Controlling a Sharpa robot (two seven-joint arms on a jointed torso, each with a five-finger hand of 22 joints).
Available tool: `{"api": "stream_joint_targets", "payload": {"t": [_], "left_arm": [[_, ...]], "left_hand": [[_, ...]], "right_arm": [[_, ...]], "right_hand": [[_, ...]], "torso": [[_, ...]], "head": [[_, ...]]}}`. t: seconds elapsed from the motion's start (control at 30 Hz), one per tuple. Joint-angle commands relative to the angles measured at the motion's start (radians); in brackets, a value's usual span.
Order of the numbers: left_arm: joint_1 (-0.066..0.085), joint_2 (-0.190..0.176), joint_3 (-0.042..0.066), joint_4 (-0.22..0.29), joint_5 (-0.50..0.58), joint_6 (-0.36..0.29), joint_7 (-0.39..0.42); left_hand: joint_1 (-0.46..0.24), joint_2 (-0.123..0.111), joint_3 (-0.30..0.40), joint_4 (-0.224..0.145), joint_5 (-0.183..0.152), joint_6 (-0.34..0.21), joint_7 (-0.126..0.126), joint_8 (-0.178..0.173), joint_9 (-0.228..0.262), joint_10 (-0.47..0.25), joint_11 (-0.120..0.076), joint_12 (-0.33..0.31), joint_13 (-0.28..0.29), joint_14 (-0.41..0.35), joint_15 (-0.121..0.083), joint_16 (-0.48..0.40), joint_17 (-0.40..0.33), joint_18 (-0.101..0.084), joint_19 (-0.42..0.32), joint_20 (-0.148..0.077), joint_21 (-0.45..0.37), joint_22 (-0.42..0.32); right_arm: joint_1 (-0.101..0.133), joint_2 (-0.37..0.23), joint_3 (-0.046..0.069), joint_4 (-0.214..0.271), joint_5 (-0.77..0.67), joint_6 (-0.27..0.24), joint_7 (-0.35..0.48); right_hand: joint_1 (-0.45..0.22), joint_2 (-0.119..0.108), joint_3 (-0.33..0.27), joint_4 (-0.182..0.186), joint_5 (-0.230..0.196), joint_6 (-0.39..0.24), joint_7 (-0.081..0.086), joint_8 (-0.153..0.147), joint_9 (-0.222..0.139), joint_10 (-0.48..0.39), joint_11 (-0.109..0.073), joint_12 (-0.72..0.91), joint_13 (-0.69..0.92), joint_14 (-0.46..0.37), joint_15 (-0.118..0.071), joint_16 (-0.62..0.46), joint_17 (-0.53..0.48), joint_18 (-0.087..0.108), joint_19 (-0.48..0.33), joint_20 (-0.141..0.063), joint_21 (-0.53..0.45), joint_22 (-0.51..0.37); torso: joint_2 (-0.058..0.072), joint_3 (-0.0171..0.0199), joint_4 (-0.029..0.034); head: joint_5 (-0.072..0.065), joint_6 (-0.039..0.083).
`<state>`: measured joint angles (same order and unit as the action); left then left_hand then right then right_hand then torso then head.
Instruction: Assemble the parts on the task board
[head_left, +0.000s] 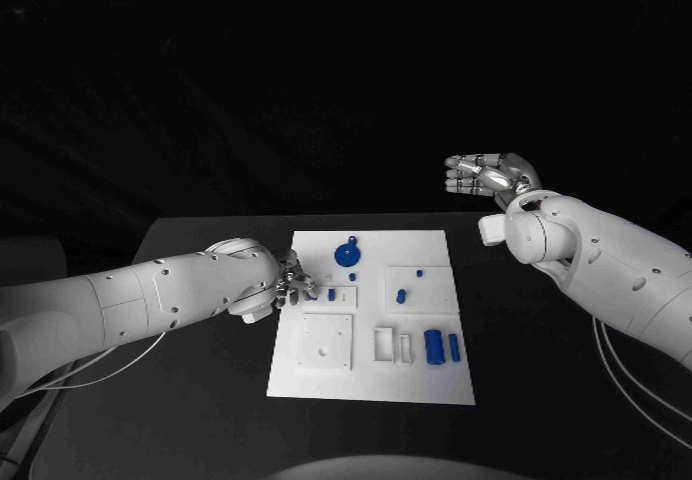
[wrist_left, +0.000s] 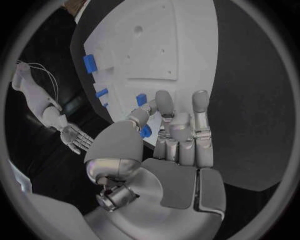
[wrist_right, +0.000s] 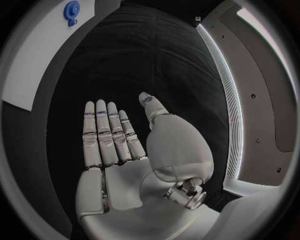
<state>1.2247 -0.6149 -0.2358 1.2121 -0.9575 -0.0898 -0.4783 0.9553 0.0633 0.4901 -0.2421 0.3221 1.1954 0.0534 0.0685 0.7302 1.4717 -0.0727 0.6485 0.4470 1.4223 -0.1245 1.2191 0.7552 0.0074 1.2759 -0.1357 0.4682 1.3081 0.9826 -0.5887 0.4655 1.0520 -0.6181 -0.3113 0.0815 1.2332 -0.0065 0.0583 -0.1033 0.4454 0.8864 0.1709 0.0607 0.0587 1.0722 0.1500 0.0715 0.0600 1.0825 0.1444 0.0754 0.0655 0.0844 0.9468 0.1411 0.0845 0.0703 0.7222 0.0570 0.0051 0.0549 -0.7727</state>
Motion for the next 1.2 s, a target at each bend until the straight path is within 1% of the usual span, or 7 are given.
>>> {"api": "stream_joint_targets", "payload": {"t": [0.03,0.33,0.43,0.6,0.8,0.87,1.2], "left_arm": [[-0.006,0.003,-0.004,-0.005,-0.006,0.04,-0.015],[-0.006,0.014,-0.004,-0.014,-0.006,0.083,-0.022],[-0.006,0.017,-0.004,-0.018,-0.007,0.091,-0.025],[-0.006,0.023,-0.004,-0.021,-0.013,0.097,-0.026],[-0.006,0.027,-0.004,-0.022,-0.015,0.099,-0.024],[-0.006,0.027,-0.004,-0.022,-0.015,0.097,-0.023],[-0.006,0.034,-0.004,-0.027,-0.021,0.089,-0.019]], "left_hand": [[0.003,0.01,0.018,-0.015,0.006,0.179,-0.092,0.003,0.052,0.042,-0.013,0.006,0.002,0.003,-0.004,0.003,0.001,0.014,-0.001,-0.002,0.006,0.02],[-0.008,0.011,0.008,-0.006,0.0,0.189,-0.094,0.002,0.056,0.041,-0.012,0.017,0.015,0.004,-0.002,0.016,0.02,0.015,-0.004,0.001,0.012,0.019],[-0.008,0.013,0.003,0.0,-0.007,0.19,-0.095,0.002,0.056,0.041,-0.012,0.016,0.02,0.004,-0.001,0.017,0.023,0.016,-0.005,0.002,0.013,0.019],[-0.005,0.015,-0.012,0.017,-0.02,0.197,-0.097,0.002,0.054,0.041,-0.013,0.019,0.036,0.006,0.001,0.024,0.034,0.018,-0.005,0.006,0.015,0.019],[-0.005,0.016,-0.015,0.021,-0.026,0.198,-0.097,0.002,0.052,0.041,-0.013,0.018,0.039,0.006,0.001,0.024,0.034,0.019,-0.005,0.007,0.016,0.019],[-0.004,0.017,-0.019,0.027,-0.036,0.199,-0.098,0.002,0.051,0.041,-0.013,0.017,0.042,0.006,0.001,0.024,0.035,0.02,-0.005,0.008,0.016,0.019],[0.002,0.02,-0.029,0.042,-0.061,0.202,-0.099,0.003,0.052,0.041,-0.014,0.019,0.05,0.009,0.001,0.026,0.039,0.02,-0.003,0.008,0.017,0.019]], "right_arm": [[-0.001,0.002,0.0,-0.001,-0.005,0.015,0.006],[-0.002,0.003,0.0,-0.003,-0.004,0.018,0.006],[-0.002,0.003,0.0,-0.004,-0.004,0.019,0.006],[-0.004,0.004,0.0,-0.005,-0.004,0.021,0.006],[-0.006,0.005,0.0,-0.006,-0.004,0.022,0.006],[-0.007,0.005,0.0,-0.006,-0.004,0.022,0.005],[-0.012,0.007,0.0,-0.008,-0.003,0.024,0.006]], "right_hand": [[-0.004,0.001,0.001,0.002,0.006,0.001,0.0,-0.003,-0.001,-0.006,-0.001,-0.003,-0.001,-0.008,0.0,-0.002,-0.001,-0.013,-0.007,0.002,-0.004,-0.001],[-0.004,0.001,0.001,0.002,0.006,0.001,0.0,-0.003,-0.001,-0.006,-0.001,-0.003,-0.001,-0.008,0.0,-0.002,-0.001,-0.013,-0.007,0.002,-0.004,-0.001],[-0.004,0.002,0.0,0.001,0.007,0.0,0.0,-0.003,-0.001,-0.006,-0.001,-0.003,-0.001,-0.01,0.001,-0.002,-0.001,-0.013,-0.008,0.002,-0.004,-0.001],[-0.004,0.002,0.0,0.001,0.007,0.0,0.0,-0.003,-0.001,-0.006,-0.001,-0.003,-0.001,-0.01,0.001,-0.002,-0.001,-0.013,-0.008,0.002,-0.004,-0.001],[-0.004,0.002,0.0,0.001,0.007,0.0,0.0,-0.003,-0.001,-0.006,-0.001,-0.003,-0.001,-0.01,0.001,-0.002,-0.001,-0.013,-0.008,0.002,-0.004,-0.001],[-0.004,0.002,0.0,0.001,0.007,0.0,0.0,-0.003,-0.001,-0.006,-0.001,-0.003,-0.001,-0.01,0.001,-0.002,-0.001,-0.013,-0.008,0.002,-0.004,-0.001],[-0.005,0.003,0.0,0.002,0.008,0.001,0.0,-0.003,-0.001,-0.007,0.0,-0.003,-0.001,-0.01,0.001,-0.002,-0.001,-0.013,-0.009,0.002,-0.005,-0.002]], "torso": [[0.0,0.001,-0.0006],[0.0,0.002,-0.0015],[0.0,0.0017,-0.0011],[0.0,0.0021,-0.0015],[0.0,0.0009,-0.0004],[0.0,0.0013,-0.0003],[0.0,0.0005,-0.0003]], "head": [[0.0,-0.001],[0.002,-0.002],[0.001,-0.003],[0.001,-0.003],[0.0,-0.003],[-0.001,-0.003],[-0.002,-0.002]]}}
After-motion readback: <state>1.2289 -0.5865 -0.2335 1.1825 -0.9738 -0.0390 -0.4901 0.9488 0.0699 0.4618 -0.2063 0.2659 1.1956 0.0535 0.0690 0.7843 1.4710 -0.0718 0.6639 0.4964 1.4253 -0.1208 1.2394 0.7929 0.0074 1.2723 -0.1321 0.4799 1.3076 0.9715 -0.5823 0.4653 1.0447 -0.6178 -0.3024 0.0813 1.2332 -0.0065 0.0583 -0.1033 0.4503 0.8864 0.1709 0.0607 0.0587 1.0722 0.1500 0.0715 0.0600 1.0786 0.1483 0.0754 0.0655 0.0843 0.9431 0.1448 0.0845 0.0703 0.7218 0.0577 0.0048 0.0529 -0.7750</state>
